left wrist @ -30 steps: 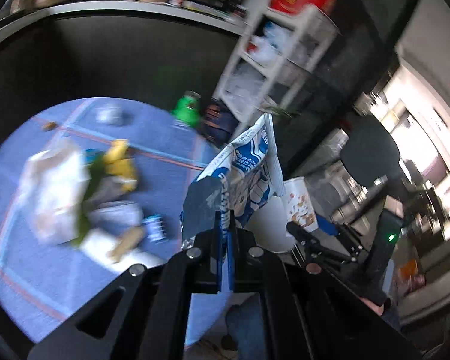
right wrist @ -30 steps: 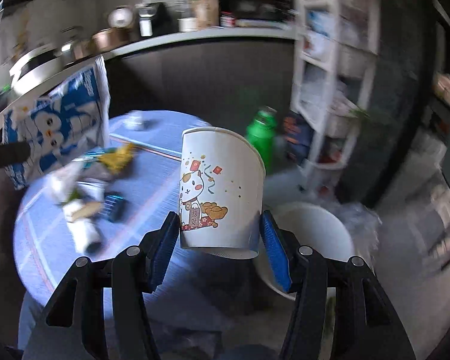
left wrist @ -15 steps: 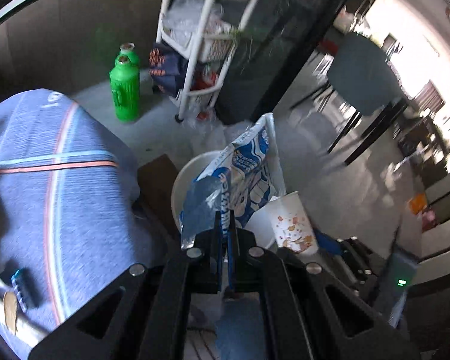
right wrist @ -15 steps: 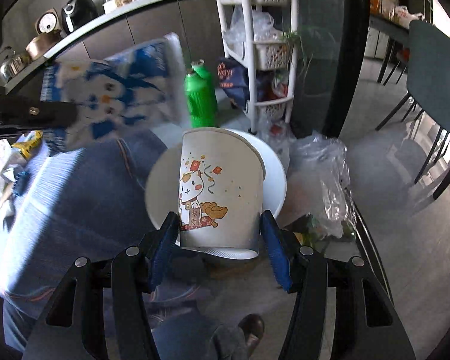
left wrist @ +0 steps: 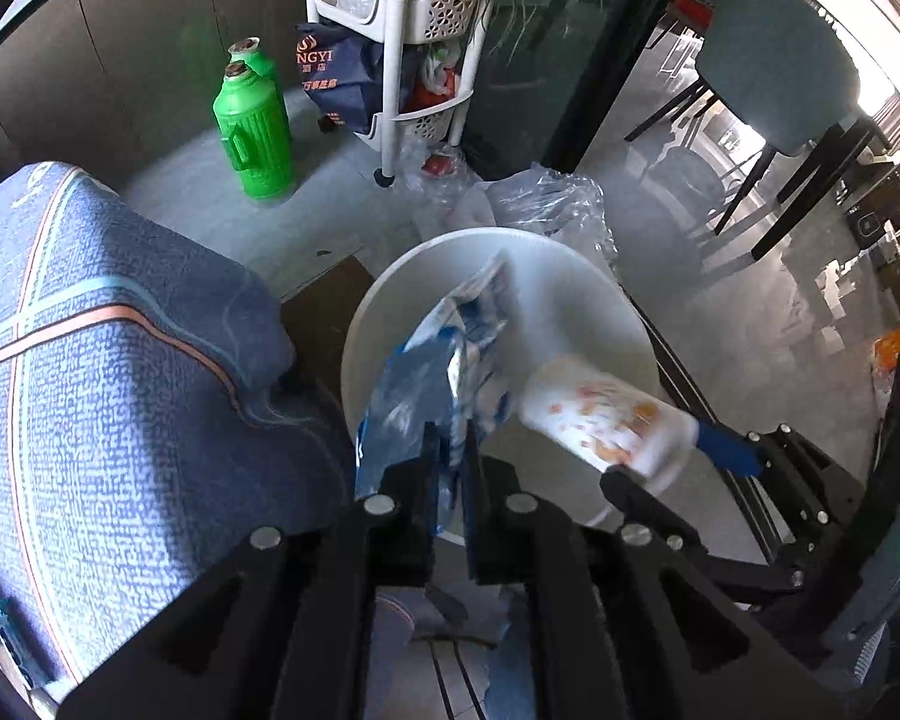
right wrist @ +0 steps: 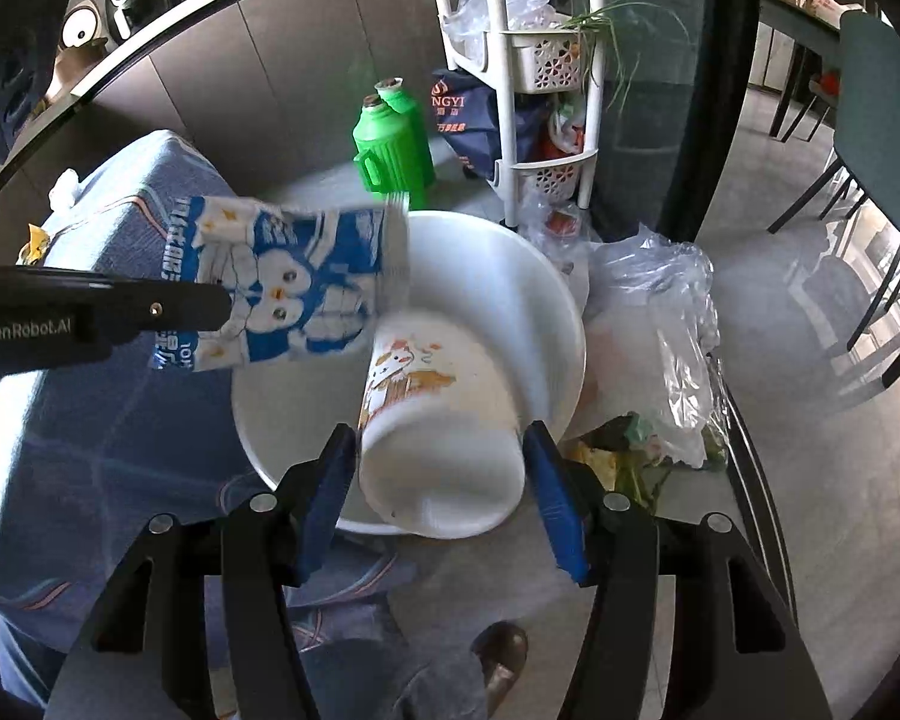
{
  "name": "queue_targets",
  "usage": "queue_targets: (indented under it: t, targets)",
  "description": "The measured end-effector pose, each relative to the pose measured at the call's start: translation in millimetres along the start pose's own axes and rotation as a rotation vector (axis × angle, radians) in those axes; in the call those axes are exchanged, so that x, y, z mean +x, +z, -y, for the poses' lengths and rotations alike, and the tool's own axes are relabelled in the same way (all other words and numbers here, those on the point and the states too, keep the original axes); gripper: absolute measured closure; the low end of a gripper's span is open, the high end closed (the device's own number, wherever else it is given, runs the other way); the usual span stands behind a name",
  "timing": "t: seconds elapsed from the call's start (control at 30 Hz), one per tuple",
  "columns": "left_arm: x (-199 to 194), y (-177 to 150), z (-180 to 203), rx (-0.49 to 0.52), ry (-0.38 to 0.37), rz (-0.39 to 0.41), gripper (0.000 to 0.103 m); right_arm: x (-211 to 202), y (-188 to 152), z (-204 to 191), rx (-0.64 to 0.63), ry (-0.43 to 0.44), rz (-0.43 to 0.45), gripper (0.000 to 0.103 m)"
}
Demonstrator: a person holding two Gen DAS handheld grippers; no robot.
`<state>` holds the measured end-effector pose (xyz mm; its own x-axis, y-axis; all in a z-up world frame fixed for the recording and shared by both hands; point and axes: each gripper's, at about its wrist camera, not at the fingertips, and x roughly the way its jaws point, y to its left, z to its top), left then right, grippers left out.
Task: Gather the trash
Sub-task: 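Open both tools to drop the snack bag and cup into the bucket, then move both tools back over the remaining trash on the table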
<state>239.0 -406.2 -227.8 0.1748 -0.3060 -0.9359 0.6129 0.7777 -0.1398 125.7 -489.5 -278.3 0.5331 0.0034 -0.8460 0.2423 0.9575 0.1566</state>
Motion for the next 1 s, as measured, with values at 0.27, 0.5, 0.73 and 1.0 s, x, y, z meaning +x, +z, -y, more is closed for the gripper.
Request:
queue_targets:
  t: [0.27, 0.5, 0.73, 1.0]
  targets:
    - [-30, 0, 2, 0.022, 0.004, 0.080, 0.053, -19, -2, -7, -0.038, -0.006, 0.048, 0.025]
    - [-97, -18, -5, -0.024, 0.024, 0.242, 0.006, -54, -2, -24, -0.074, 0.013, 0.106, 0.009]
    - [-153, -60, -24, -0.123, 0.056, 0.316, 0.004, -91, 0, -61, -0.131, 0.056, 0.157, 0.009]
    - [-209, -138, -84, -0.305, 0.100, 0.362, 0.004, -128, -6, -122, -0.198, 0.197, 0.201, 0.009]
